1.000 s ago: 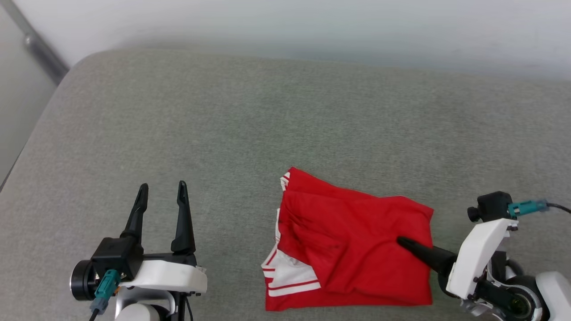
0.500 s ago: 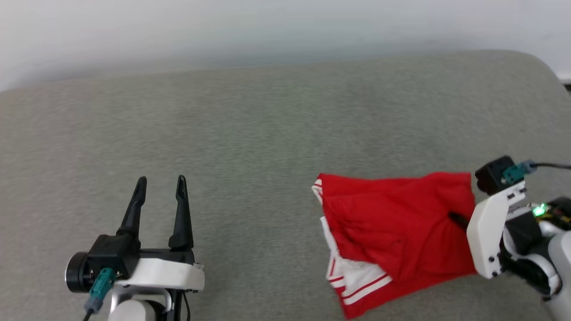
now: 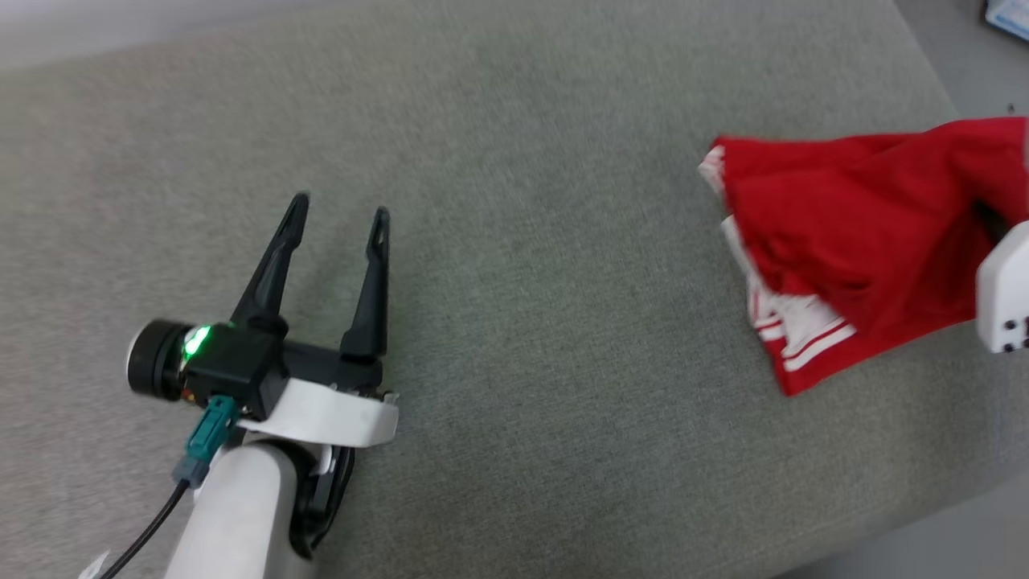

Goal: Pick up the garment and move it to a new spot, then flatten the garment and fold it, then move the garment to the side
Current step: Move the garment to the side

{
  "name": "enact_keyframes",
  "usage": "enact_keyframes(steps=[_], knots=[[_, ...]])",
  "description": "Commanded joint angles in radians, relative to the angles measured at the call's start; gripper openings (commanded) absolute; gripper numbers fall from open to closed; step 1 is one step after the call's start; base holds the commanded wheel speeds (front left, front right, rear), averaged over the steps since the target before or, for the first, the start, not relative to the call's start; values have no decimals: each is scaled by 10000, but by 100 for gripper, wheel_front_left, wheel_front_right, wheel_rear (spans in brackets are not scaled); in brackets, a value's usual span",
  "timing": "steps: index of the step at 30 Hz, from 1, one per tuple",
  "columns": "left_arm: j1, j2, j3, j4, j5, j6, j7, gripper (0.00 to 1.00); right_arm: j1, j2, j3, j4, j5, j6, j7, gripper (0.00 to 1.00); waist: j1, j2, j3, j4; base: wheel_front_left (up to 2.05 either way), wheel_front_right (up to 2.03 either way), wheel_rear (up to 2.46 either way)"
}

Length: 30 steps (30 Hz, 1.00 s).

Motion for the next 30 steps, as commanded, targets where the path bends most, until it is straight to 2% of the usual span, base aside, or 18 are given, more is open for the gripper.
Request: enact_keyframes(steps=[1,10,17,18,19,20,25,30], knots=[[-199,90,-22,-52,62,-59,36,100,-196,13,-140,141,-146,-15,-151,0,-1,0,715,-387,0,0,0],[-1280,365,-624,-826,495,-337,670,100,-1234,305,-2244,2323,-1151,-15,-2086,0,-1,0,2303,-245,0,0,0],[-1628,542,-887,-1258,668,-433,1014,100,-2091,809,-3440,4071,-2026,-15,-3613,0,-1,0,2922,-119,0,0,0],[-1656,546,-921,-1279,678,-422,1030,100,-2166,893,-3575,4286,-2136,-15,-3783,10,-1,0,2943,-116,0,0,0],[-1683,555,-942,-1286,681,-425,1047,100,-2242,942,-3671,4495,-2276,-15,-3959,44,-1,0,2953,-110,0,0,0],[-1709,550,-968,-1282,674,-426,1064,100,-2328,988,-3812,4720,-2339,-15,-4115,100,-1,0,2957,-98,0,0,0],[-1657,517,-976,-1108,546,-361,934,100,-2630,1057,-4256,5365,-2892,-15,-5057,100,-1,0,2696,-88,0,0,0],[-1341,393,-914,-761,353,-224,585,100,-2695,937,-4576,5421,-3176,-15,-5825,100,-1,0,1965,3,0,0,0]])
